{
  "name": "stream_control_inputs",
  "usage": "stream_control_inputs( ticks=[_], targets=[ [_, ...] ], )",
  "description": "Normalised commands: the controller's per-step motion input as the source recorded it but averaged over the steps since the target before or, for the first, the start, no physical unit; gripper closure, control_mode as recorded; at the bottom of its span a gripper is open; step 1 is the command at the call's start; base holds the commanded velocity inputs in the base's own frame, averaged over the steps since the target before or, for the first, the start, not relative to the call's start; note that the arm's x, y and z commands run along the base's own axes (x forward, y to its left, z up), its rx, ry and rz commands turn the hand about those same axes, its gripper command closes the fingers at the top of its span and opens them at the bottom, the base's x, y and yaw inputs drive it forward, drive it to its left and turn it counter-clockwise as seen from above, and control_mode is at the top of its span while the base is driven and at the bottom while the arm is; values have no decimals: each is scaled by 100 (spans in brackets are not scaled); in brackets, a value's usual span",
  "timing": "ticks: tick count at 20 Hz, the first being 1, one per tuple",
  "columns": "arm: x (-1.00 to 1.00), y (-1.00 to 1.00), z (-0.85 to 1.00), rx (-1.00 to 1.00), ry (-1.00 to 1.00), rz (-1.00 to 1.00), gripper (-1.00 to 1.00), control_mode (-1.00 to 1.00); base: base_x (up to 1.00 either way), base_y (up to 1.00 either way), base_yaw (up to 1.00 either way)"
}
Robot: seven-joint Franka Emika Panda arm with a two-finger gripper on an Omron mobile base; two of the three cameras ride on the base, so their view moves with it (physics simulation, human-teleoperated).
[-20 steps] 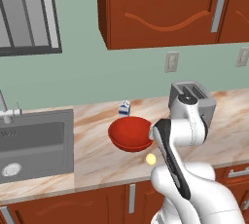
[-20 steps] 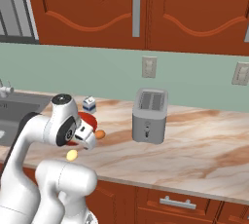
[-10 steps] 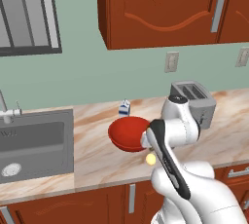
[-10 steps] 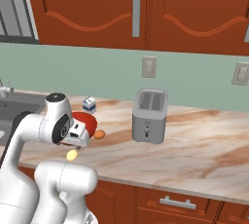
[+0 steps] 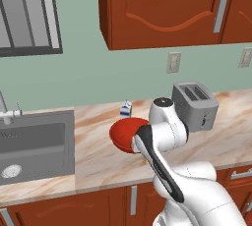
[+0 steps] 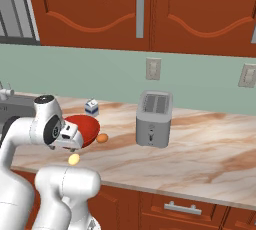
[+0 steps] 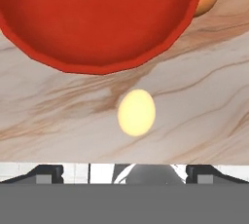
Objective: Gather the eggs and milk located in the vicinity of the sink area and place them right next to the bowl.
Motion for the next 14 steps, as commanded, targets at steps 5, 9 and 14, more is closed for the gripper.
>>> stream_control_inputs(
  ticks=[5, 9, 14],
  targets=[
    [0, 0, -10, -12, -5, -1, -100, -100, 0, 0, 0],
    [0, 0, -7, -7, -1, 0, -100, -100, 0, 0, 0],
    [0, 0, -8, 0, -1, 0, -100, -100, 0, 0, 0]
  ],
)
